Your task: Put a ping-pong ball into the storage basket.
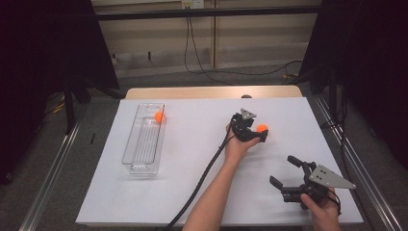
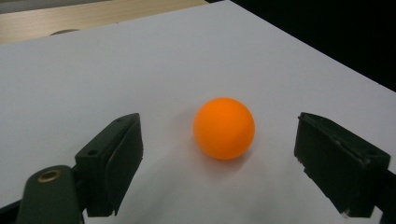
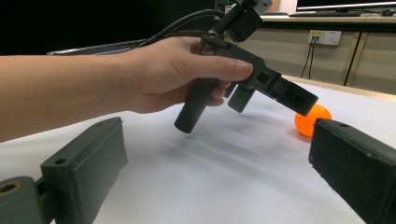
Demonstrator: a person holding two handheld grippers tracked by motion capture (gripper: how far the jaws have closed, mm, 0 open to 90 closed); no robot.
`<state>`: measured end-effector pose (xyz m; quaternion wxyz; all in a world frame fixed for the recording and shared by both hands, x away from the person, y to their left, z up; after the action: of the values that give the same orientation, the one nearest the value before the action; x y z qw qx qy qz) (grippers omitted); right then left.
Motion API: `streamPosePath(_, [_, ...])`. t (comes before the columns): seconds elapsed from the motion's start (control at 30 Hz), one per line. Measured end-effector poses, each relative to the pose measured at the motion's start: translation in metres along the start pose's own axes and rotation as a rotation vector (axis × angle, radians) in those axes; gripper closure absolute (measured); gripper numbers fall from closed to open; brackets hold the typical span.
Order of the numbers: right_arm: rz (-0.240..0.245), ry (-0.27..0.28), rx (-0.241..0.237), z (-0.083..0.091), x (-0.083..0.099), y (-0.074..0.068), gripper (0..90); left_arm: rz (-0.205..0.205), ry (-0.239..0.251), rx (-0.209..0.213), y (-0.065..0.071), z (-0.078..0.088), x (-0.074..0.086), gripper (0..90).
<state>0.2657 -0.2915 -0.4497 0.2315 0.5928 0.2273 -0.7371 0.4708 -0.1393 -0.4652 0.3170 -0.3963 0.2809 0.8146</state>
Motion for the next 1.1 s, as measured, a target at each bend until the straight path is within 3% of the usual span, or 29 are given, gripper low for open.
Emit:
streamPosePath(0.73, [-0.003, 0.004, 0.002, 0.0, 0.0, 0.0, 3.5, -0.018, -0.02, -0.004, 0.004, -0.017, -0.002, 26.7])
streamPosePath(1.1, [-0.004, 0.003, 0.0, 0.0, 0.0, 0.0, 3.5, -0.035, -0.068, -0.015, 0.003, -0.025, -0.003, 30.4])
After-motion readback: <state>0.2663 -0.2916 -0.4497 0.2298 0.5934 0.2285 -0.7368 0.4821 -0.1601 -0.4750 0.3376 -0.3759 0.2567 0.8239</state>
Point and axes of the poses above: each handheld gripper's, and its own axes: z roughly backward along the jaws, x roughly out of its underside, y roughly to its right, the point moved 2 cm from there along -z, roughly forward along the jaws, and after that the axes turned 1 degree about -y, right-handed, at the moved point
